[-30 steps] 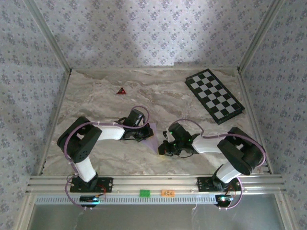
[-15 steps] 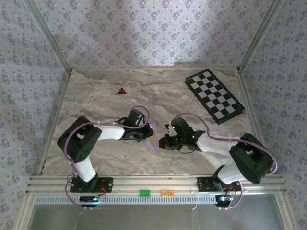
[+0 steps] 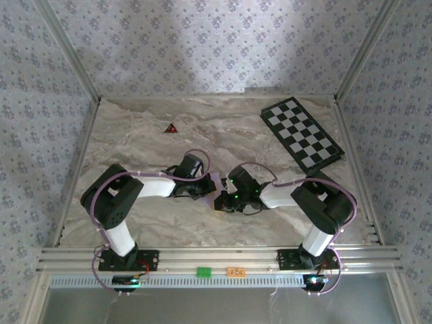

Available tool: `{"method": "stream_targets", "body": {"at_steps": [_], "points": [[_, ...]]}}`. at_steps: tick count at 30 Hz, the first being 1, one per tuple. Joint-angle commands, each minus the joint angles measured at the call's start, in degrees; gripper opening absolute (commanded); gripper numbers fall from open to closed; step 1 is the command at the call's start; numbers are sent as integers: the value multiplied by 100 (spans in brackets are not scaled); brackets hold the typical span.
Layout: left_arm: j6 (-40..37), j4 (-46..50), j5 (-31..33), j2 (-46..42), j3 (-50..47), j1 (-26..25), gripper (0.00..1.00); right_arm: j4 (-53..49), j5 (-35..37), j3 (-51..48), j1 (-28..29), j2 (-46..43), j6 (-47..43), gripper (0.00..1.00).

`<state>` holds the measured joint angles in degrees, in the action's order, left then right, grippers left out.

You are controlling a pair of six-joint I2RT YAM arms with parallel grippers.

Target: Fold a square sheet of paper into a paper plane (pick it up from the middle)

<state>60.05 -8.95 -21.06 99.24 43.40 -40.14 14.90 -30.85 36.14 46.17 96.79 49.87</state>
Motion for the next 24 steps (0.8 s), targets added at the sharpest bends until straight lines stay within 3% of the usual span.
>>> {"method": "stream_targets", "body": {"at_steps": [1, 6, 24], "points": [[56, 144, 223, 122, -49, 23, 0, 50, -7, -411, 178, 178, 158, 2], [71, 130, 252, 122, -78, 22, 0, 348, 100, -823, 302, 101, 347, 2], [103, 156, 297, 174, -103, 28, 0, -272, 389, -1052, 572, -524, 252, 1]]}}
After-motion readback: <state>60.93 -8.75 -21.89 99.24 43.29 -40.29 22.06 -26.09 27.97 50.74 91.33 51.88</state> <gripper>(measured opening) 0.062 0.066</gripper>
